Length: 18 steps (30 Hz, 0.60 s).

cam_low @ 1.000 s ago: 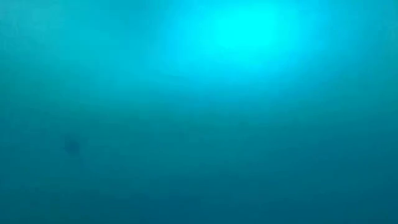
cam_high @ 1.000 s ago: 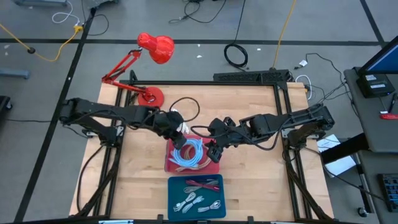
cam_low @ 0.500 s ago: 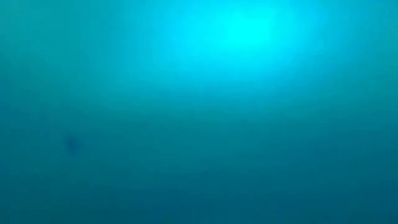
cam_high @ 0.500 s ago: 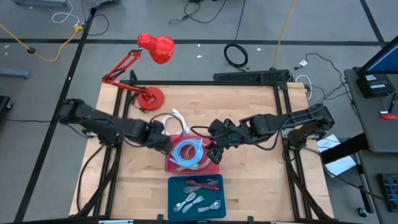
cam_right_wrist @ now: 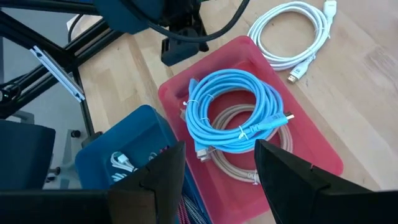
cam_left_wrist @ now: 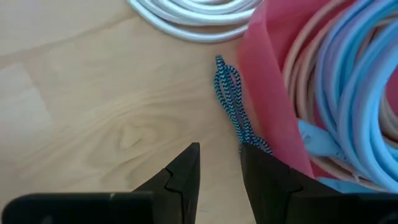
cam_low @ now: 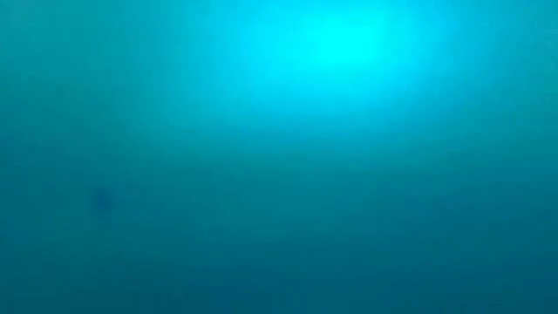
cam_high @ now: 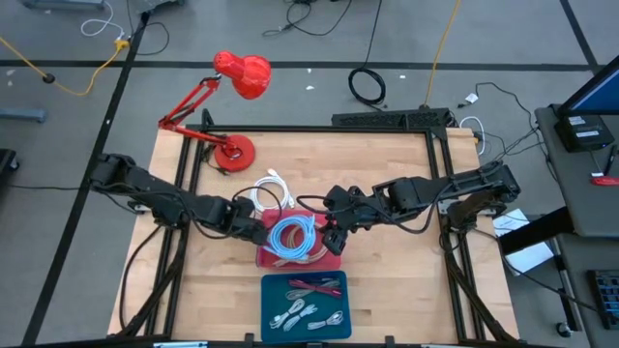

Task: Pick & Place USB Port
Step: Put the blue and black charger cable into the blue bin

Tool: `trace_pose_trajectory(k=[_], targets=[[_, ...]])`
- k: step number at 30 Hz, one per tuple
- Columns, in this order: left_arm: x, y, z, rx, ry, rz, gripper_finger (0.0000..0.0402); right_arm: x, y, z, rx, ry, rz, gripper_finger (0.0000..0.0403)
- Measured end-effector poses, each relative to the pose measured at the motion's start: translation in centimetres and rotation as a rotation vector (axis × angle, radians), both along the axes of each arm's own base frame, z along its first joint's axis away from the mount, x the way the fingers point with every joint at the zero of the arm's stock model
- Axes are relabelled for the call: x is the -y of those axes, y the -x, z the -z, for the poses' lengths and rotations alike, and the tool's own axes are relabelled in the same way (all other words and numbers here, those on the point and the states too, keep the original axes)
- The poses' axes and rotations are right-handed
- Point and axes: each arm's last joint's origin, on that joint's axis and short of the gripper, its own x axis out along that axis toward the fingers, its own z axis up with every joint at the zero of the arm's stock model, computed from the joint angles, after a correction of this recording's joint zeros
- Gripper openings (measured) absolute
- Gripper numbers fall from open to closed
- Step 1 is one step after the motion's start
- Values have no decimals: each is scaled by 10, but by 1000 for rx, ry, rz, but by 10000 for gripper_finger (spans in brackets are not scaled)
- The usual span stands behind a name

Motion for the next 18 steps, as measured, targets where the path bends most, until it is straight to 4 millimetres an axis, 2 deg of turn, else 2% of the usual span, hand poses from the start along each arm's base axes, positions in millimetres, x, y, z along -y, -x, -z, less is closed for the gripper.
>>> trace_pose_trajectory(k=[4,14,18], targets=[[-2,-3,8,53,20,-10,120,0,0,0,-1,-5,5,185],[-16,-9,9,87,15,-2,120,0,-2,-1,22,-10,6,185],[-19,-16,15,95,25,13,120,0,-1,-1,21,-10,6,185]])
